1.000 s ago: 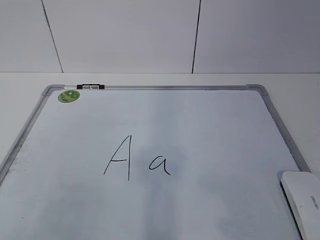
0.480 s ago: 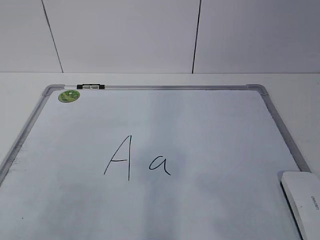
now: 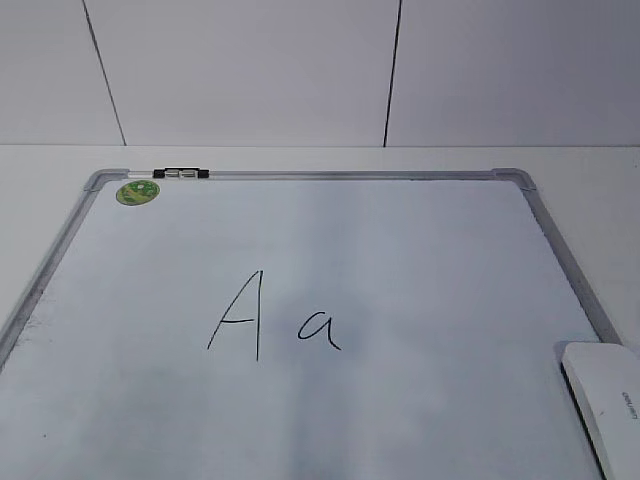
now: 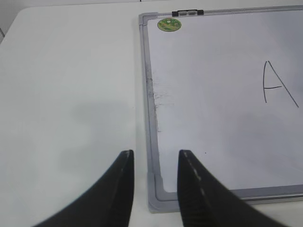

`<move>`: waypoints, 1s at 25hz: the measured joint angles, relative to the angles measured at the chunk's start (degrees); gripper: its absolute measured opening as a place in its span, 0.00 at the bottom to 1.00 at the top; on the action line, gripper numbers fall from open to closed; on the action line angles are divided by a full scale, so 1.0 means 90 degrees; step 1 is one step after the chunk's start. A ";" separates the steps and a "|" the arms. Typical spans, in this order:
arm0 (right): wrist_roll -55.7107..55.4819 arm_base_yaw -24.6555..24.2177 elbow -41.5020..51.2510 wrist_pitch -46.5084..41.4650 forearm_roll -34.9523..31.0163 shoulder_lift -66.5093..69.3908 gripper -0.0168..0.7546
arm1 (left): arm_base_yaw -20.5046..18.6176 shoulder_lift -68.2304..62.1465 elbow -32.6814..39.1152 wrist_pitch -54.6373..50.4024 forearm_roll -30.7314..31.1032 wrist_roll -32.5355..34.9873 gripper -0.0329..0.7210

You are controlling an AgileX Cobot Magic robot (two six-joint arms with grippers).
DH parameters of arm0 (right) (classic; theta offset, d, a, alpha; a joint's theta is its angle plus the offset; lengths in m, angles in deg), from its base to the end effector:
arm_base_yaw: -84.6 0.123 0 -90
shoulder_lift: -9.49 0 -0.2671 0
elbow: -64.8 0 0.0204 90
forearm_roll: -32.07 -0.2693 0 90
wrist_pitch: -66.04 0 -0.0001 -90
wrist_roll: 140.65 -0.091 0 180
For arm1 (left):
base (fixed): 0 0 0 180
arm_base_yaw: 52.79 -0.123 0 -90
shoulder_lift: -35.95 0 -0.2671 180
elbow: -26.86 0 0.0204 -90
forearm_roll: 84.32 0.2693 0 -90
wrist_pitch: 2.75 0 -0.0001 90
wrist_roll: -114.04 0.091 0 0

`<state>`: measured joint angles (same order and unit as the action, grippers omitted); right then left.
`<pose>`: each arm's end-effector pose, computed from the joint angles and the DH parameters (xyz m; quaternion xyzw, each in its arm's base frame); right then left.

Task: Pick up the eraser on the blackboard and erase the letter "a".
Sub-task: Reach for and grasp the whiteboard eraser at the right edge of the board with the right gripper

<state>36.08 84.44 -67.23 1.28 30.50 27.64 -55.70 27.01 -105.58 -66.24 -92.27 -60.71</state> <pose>0.0529 0.0021 0.2743 0.0274 0.9090 0.0250 0.4151 0.0283 -0.0098 0.2852 0.0219 0.8636 -0.0335 0.5025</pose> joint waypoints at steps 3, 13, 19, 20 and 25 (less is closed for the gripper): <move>0.0045 0.0000 -0.0152 0.0116 -0.0013 0.0501 0.75 | 0.0000 0.0000 0.0000 0.0000 -0.0145 0.0000 0.36; 0.0362 0.0000 -0.0760 0.0660 -0.0087 0.1441 0.75 | 0.0151 0.0000 0.0000 0.0000 -0.0221 0.0000 0.36; 0.0475 0.0000 -0.0765 0.0802 -0.0185 0.2080 0.75 | 0.0151 0.0000 0.0000 0.0000 -0.0223 0.0000 0.36; 0.0504 0.0000 -0.0765 0.0820 -0.0194 0.2197 0.75 | 0.0151 0.0000 0.0000 0.0000 -0.0234 0.0000 0.36; 0.0609 0.0000 -0.0765 0.0972 -0.0222 0.2775 0.75 | 0.0151 0.0000 0.0000 0.0000 -0.0234 0.0000 0.36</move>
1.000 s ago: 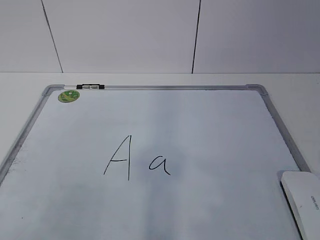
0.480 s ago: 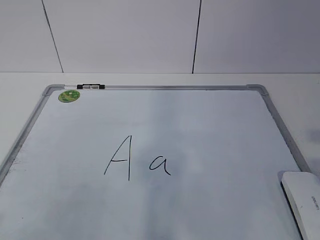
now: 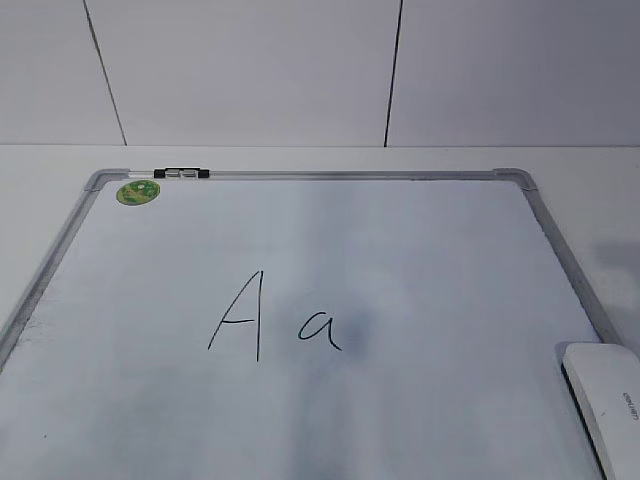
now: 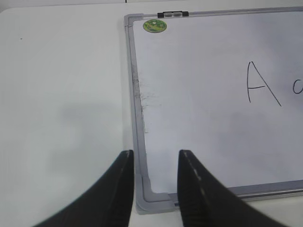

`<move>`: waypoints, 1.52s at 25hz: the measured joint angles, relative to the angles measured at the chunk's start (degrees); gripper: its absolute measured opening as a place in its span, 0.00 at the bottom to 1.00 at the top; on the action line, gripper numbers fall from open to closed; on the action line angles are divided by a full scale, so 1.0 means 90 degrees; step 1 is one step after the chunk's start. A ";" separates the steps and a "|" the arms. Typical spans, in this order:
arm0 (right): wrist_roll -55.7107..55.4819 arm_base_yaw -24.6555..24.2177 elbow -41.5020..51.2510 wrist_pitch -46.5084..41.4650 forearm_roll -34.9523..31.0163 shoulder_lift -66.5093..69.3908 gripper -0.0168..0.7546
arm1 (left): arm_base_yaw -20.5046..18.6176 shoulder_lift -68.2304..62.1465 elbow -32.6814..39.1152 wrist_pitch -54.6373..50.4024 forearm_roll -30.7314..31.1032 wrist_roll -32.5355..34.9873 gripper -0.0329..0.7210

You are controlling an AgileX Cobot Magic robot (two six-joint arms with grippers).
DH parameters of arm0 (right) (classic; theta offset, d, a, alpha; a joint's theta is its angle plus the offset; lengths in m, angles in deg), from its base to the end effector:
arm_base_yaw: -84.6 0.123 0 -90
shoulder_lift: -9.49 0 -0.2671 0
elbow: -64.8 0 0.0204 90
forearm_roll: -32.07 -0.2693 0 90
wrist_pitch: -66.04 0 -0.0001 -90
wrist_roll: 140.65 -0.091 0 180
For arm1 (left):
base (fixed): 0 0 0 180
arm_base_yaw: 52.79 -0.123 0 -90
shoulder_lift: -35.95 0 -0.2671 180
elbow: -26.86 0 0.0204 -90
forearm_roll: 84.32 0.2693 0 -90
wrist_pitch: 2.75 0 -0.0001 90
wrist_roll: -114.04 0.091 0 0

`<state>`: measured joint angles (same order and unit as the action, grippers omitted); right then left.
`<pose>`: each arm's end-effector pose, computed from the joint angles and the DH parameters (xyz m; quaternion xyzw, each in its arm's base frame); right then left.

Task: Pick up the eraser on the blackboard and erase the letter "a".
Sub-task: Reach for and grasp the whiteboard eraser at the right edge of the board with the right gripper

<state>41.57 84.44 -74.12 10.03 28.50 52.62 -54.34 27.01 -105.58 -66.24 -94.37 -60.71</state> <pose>0.1291 0.0043 0.2832 -0.0093 0.9399 0.0231 0.3406 0.0279 -0.0135 0.2856 0.0332 0.8620 -0.0577 0.5025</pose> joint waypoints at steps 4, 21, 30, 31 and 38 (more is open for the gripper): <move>0.0027 0.0000 0.0000 0.0122 -0.0176 0.0251 0.75 | 0.0012 0.0000 0.0000 0.0000 0.0000 0.0000 0.36; 0.0213 0.0679 -0.0118 -0.0403 -0.0616 0.1469 0.75 | 0.0162 0.0000 0.0000 0.0000 0.0000 0.0000 0.36; 0.0134 0.0694 -0.0118 -0.0417 -0.0812 0.2347 0.75 | 0.0162 0.0000 0.0000 0.0000 0.0000 0.0000 0.36; 0.0130 0.0694 -0.0118 -0.0417 -0.0812 0.2390 0.75 | 0.0162 0.0000 0.0000 0.0000 0.0000 0.0000 0.36; 0.0110 0.0694 -0.0118 -0.0395 -0.0826 0.2479 0.75 | 0.0162 0.0000 0.0000 0.0000 0.0000 0.0000 0.36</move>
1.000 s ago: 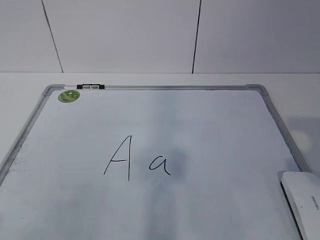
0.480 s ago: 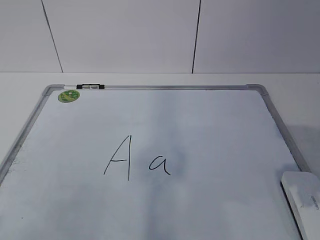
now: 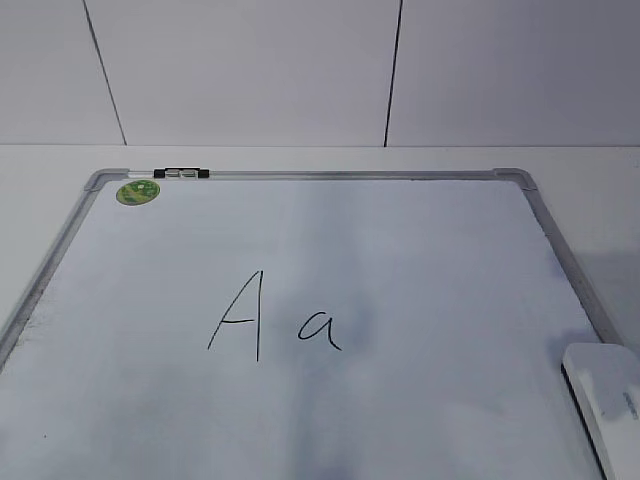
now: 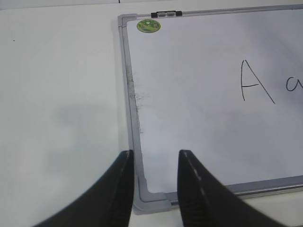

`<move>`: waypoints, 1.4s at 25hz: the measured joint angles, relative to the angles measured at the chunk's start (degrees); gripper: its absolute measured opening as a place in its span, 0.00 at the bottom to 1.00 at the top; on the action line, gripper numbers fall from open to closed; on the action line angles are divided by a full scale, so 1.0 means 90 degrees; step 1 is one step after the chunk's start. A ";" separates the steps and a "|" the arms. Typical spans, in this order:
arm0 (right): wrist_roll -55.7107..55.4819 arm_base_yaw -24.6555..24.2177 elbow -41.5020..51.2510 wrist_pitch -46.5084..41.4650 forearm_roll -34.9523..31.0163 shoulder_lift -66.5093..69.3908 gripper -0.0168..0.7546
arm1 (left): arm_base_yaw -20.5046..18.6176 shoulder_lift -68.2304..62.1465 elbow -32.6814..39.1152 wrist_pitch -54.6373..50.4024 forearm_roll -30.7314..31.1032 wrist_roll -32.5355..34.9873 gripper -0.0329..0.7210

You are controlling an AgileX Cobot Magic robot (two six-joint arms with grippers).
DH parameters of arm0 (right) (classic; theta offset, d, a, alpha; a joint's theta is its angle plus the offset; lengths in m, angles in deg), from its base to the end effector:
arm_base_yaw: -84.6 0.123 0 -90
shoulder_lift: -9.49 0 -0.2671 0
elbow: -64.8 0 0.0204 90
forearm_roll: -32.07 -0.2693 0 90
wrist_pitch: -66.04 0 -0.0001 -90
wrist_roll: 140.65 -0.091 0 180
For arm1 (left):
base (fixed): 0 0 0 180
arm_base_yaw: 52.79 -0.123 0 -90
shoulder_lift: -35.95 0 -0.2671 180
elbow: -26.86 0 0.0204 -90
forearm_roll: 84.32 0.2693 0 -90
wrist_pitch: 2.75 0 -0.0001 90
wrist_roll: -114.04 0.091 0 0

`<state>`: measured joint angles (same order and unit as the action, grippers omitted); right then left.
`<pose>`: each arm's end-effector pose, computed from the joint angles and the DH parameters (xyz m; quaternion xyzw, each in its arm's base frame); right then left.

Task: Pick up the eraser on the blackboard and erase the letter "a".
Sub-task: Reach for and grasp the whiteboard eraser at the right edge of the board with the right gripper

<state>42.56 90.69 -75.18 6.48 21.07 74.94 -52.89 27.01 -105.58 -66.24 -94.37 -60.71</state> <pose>0.1752 0.0338 0.2272 -0.0428 0.9867 0.0915 0.1274 0.0276 -0.0142 0.2856 0.0441 0.8615 -0.0641 0.5017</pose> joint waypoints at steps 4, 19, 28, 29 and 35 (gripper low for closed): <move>-0.0010 0.0000 0.0000 0.0116 0.0000 0.0006 0.75 | 0.0000 0.0000 0.0000 0.0000 0.0000 0.0000 0.36; -0.0225 0.0000 0.0000 0.0571 0.0000 0.0224 0.75 | 0.0000 0.0000 0.0000 0.0000 -0.0121 0.0000 0.36; -0.0212 0.0000 0.0000 0.0512 0.0000 0.0573 0.80 | 0.0000 0.0000 0.0000 0.0022 -0.0204 0.0000 0.35; -0.0176 0.0000 0.0000 0.0501 0.0000 0.0607 0.82 | 0.0000 0.0000 0.0000 0.0022 -0.0204 0.0000 0.35; 0.0231 0.0000 0.0000 0.0473 0.0000 0.0651 0.87 | 0.0000 0.0000 0.0000 0.0022 -0.0215 0.0000 0.36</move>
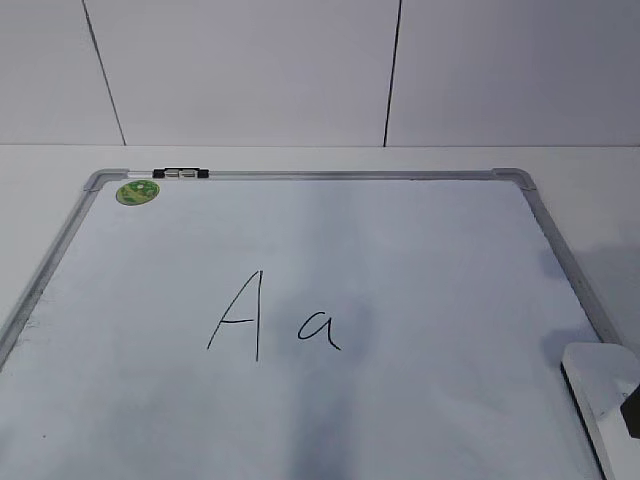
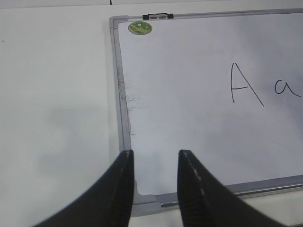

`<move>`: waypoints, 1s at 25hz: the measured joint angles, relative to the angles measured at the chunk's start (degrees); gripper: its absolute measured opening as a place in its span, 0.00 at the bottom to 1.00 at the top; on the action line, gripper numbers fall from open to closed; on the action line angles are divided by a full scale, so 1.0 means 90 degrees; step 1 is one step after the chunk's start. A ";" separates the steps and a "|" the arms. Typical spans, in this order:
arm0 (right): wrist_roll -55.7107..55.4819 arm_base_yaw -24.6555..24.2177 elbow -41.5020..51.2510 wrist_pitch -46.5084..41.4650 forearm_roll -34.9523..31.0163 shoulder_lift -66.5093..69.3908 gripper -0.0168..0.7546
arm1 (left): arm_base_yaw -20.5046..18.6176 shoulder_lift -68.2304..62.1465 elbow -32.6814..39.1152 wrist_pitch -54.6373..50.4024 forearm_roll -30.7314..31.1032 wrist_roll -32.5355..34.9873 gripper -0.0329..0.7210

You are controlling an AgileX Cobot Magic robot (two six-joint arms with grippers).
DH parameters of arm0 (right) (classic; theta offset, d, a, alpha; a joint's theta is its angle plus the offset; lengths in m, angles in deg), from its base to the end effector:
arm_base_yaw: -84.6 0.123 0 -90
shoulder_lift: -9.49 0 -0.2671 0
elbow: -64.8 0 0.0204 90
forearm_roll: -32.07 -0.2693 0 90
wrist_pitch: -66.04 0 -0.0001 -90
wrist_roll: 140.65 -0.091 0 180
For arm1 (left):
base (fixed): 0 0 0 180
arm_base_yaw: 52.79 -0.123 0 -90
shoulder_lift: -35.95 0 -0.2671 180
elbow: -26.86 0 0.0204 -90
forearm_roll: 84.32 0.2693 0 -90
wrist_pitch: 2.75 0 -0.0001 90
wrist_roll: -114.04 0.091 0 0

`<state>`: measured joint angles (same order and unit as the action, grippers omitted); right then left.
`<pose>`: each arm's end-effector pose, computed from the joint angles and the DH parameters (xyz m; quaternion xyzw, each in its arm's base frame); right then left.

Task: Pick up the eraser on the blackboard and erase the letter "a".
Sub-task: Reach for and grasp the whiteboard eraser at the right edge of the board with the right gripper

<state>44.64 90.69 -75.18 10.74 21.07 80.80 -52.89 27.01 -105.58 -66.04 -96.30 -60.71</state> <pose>0.1915 0.0348 0.2098 -0.0532 0.9882 0.0854 0.1153 0.0274 -0.0168 0.2863 0.0448 0.8592 -0.0808 0.5032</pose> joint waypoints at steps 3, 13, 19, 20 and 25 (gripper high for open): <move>0.0030 0.0000 0.0000 0.0000 0.0000 0.0031 0.87 | 0.0000 0.0000 0.0000 0.0000 0.0000 0.0000 0.36; 0.0040 0.0000 0.0000 0.0000 0.0000 0.0030 0.75 | 0.0000 0.0000 0.0000 0.0000 0.0000 0.0000 0.36; 0.0040 0.0000 0.0000 0.0000 0.0000 0.0030 0.80 | 0.0000 0.0000 0.0000 0.0000 0.0000 0.0000 0.36; 0.0040 0.0000 0.0000 0.0000 0.0000 0.0030 0.81 | 0.0000 0.0000 0.0000 0.0000 0.0000 0.0000 0.36; 0.0054 0.0000 0.0000 0.0000 0.0000 0.0043 0.88 | 0.0000 0.0000 0.0000 0.0000 0.0000 0.0000 0.36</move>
<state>45.13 90.69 -75.18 10.73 21.07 81.18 -52.89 27.01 -105.58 -66.04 -96.30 -60.71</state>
